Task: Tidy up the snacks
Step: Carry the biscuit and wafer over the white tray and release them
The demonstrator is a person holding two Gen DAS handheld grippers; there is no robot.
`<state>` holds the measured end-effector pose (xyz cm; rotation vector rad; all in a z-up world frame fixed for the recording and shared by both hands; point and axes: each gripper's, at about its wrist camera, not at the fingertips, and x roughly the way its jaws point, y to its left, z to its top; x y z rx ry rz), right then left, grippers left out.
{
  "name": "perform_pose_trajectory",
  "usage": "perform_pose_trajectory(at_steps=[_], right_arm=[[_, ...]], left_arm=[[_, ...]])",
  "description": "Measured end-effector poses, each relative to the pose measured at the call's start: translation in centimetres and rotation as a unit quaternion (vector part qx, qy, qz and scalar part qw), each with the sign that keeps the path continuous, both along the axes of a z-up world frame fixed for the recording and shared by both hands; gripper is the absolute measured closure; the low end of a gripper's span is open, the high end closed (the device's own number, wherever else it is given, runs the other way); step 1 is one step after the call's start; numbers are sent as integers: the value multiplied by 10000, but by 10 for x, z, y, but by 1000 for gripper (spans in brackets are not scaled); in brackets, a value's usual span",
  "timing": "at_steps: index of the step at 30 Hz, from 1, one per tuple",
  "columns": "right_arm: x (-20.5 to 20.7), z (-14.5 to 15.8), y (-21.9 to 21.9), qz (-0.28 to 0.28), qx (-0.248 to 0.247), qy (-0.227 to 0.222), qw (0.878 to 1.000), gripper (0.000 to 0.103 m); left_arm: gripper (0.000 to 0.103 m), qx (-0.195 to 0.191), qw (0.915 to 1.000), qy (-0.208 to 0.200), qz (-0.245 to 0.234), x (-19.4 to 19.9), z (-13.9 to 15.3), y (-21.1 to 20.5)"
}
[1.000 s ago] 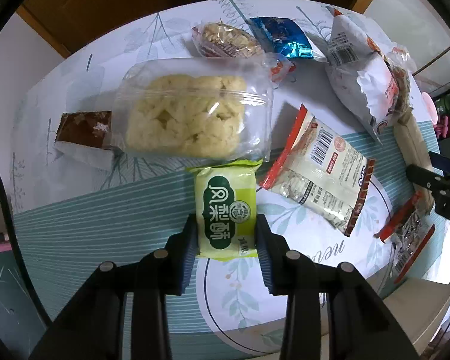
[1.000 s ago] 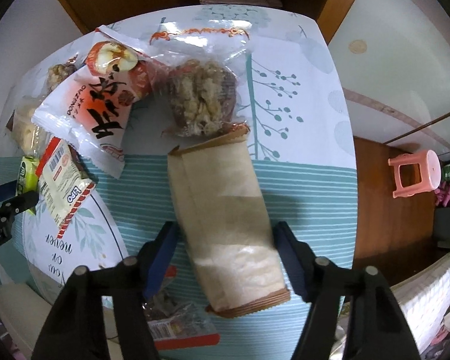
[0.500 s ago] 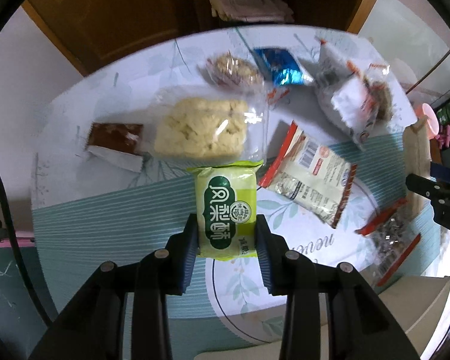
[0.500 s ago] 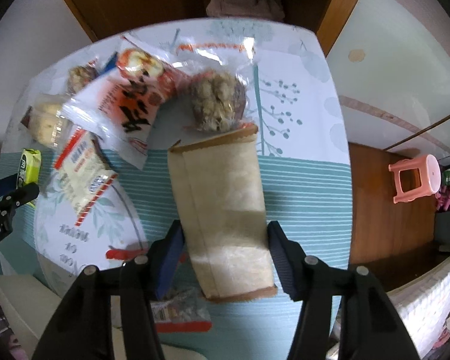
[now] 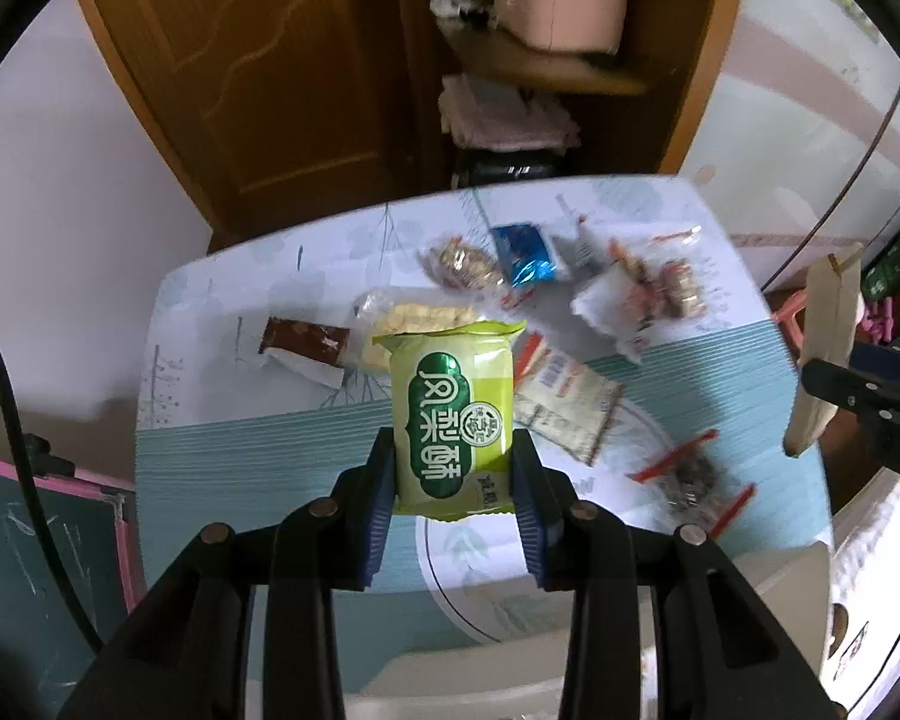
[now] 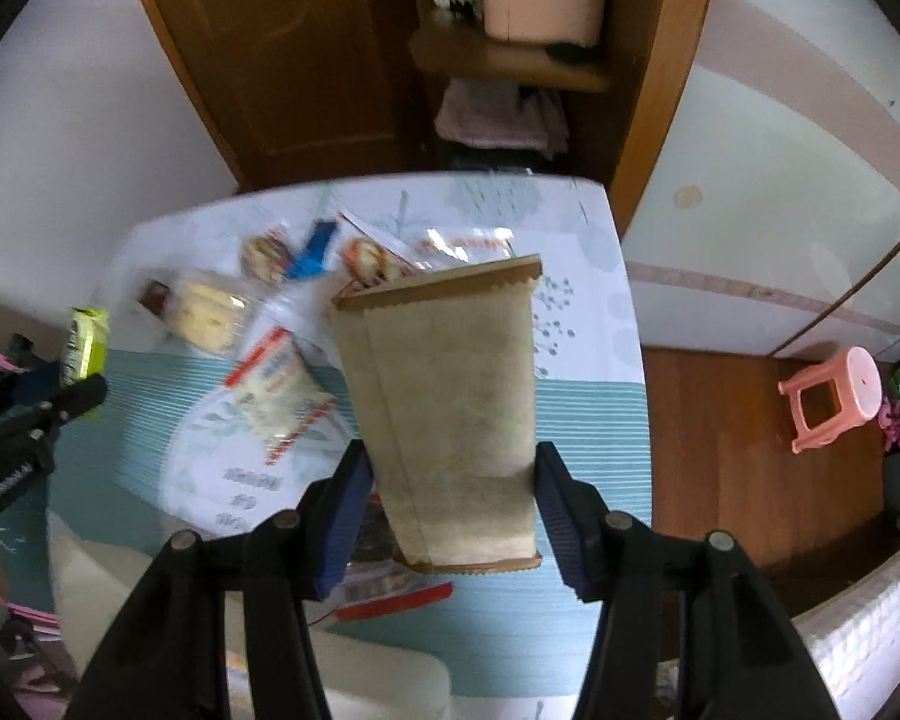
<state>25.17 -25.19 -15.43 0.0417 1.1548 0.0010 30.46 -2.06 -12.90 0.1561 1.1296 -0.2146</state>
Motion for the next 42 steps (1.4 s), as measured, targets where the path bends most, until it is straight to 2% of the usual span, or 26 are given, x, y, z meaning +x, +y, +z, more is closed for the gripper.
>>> perform_pose_trajectory(at_steps=[11, 22, 30, 36, 42], right_arm=[[-80, 73, 13, 221, 568, -717, 9956, 49], [-158, 102, 21, 438, 1054, -906, 9893, 48], [-209, 95, 34, 649, 1177, -635, 9889, 48], [-227, 64, 47, 703, 1266, -199, 9893, 48], [-236, 38, 61, 752, 1109, 202, 9908, 48]], left_arm=[[68, -393, 9987, -311, -23, -78, 57, 7], [68, -675, 9971, -337, 92, -149, 72, 20], [68, -603, 9975, -324, 166, -199, 67, 24], [68, -517, 9986, 51, 57, -229, 40, 13], [68, -420, 9983, 385, -79, -245, 11, 0]])
